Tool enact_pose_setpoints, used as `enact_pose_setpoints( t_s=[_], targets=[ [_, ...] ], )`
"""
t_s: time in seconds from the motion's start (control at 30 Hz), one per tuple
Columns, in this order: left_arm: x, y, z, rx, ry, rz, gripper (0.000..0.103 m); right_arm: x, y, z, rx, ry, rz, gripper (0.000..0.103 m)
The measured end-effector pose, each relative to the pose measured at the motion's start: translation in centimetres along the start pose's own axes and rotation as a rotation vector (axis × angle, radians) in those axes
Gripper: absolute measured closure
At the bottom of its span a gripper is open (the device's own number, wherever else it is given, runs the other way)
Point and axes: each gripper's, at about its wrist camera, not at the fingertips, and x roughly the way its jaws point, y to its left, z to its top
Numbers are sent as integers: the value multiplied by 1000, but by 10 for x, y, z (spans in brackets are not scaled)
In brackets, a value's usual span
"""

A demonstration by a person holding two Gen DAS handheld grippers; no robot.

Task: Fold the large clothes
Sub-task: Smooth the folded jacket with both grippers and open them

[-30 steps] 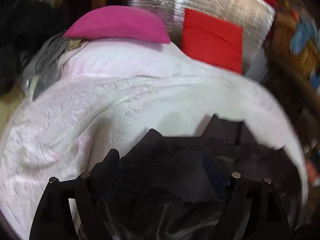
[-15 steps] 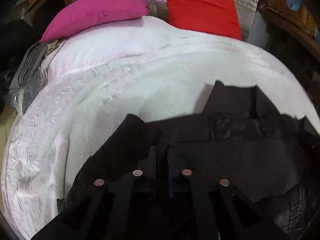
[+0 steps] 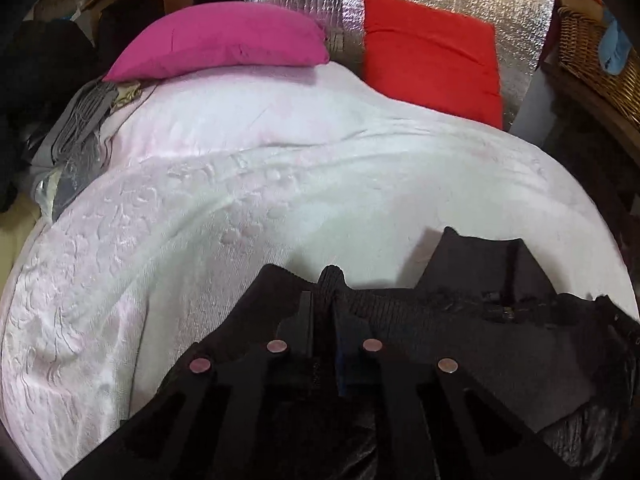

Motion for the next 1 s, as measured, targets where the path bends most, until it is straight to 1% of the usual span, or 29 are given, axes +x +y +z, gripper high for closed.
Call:
enact_pose_setpoints(
  t_s=[0.07, 0.13, 0.17, 0.2, 0.23, 0.27, 0.3, 0.33, 0.37, 0.4, 0.43, 0.5, 0.57, 0.63, 0.67, 0.73, 0.77, 0.8, 0.83, 0.87, 0.9, 0.97, 1.0],
  targets=[
    [9, 0, -2, 9, 41, 11, 90, 3, -11, -2, 45, 35, 36, 95],
    [12, 1, -4, 4, 73, 7, 89, -2, -19, -2, 94, 52, 99, 94],
    [9, 1, -4, 3, 80, -2, 84, -7, -23, -2, 116, 55, 130, 93],
    [6, 1, -3, -1, 82, 1, 77, -14, -26, -1, 126, 63, 150, 93],
    [1, 2, -3, -7, 77, 5, 57, -18, -28, -1, 124, 70, 153, 92],
    [-10, 4, -2, -19, 54, 1, 39, -23, -29, -2, 120, 74, 152, 89],
    [-17, 6, -2, -26, 34, -1, 33, -28, -31, -3, 115, 80, 151, 81],
    [-24, 9, -1, -31, 16, -2, 31, -30, -33, -4, 113, 82, 150, 75],
    [-33, 12, -1, -28, 4, 0, 31, -34, -34, -6, 112, 86, 148, 55],
    [-38, 14, -2, -24, 1, 2, 31, -38, -36, -7, 110, 78, 145, 23],
    [-43, 18, -3, -18, 0, 13, 30, -43, -36, -9, 103, 53, 139, 17],
    [-46, 25, -8, -8, 9, 56, 29, -51, -34, -10, 73, 30, 122, 17],
    [-44, 34, -14, 2, 28, 111, 29, -54, -29, -13, 46, 30, 131, 17],
    [-41, 41, -20, 4, 42, 150, 29, -52, -16, -19, 2, 52, 120, 18],
    [-37, 45, -24, 5, 53, 168, 29, -47, -5, -23, -40, 73, 106, 18],
    [-30, 47, -27, 21, 67, 182, 29, -38, 14, -30, -109, 103, 82, 20],
    [-24, 46, -28, 36, 69, 191, 29, -31, 24, -34, -151, 117, 47, 25],
    [-19, 43, -29, 53, 76, 205, 29, -22, 34, -38, -189, 110, -9, 33],
    [-15, 41, -31, 64, 83, 213, 29, -15, 39, -40, -204, 97, -43, 38],
    [-10, 38, -32, 79, 89, 219, 29, -7, 42, -41, -210, 92, -67, 46],
    [-3, 33, -32, 100, 81, 226, 29, -3, 43, -40, -209, 90, -80, 55],
    [2, 28, -34, 127, 69, 247, 29, 5, 42, -35, -180, 84, -97, 68],
    [4, 27, -34, 132, 65, 248, 29, 9, 39, -32, -157, 82, -97, 71]
  ],
)
